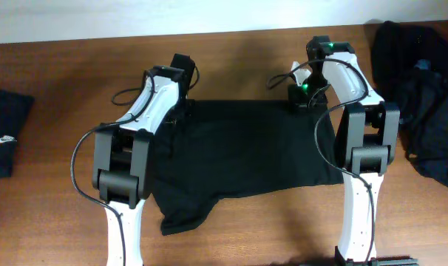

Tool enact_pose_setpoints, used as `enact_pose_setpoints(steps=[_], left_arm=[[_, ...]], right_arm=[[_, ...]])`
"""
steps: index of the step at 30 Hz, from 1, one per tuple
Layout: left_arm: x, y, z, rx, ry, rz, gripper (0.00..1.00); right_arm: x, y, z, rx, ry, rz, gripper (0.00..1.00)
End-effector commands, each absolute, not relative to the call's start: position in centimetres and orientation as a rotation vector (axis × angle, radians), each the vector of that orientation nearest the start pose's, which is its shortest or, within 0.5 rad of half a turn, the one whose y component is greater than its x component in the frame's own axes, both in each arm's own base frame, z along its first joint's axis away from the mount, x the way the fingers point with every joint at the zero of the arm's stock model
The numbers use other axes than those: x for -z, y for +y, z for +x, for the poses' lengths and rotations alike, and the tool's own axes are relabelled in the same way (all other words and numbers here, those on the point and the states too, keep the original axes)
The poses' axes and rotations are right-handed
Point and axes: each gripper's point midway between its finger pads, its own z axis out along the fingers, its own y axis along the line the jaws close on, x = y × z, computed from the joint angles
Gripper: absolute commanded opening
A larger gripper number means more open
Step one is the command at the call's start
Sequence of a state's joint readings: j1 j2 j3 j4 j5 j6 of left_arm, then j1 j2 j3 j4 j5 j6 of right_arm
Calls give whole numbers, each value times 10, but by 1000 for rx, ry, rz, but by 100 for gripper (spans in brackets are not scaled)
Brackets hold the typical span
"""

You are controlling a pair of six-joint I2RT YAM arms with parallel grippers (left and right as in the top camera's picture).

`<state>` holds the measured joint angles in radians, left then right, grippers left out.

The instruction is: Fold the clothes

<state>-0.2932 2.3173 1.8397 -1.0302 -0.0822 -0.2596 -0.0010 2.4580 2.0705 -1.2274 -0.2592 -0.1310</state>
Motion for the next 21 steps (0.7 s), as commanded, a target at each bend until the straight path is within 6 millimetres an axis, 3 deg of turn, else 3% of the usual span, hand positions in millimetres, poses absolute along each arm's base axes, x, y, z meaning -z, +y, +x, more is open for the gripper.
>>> enact_pose_setpoints(steps=[1, 11, 21], left_arm=[[13, -131, 432, -9, 3101, 37, 1], [22, -139, 439, 35, 3056, 48, 1], [21, -140, 443, 42, 3038, 48, 0]], right_arm=[[-3, 33, 466, -354, 3124, -181, 17], [-3, 41, 474, -354, 3095, -184, 23], [-6, 44, 439, -373, 3239, -151, 22]])
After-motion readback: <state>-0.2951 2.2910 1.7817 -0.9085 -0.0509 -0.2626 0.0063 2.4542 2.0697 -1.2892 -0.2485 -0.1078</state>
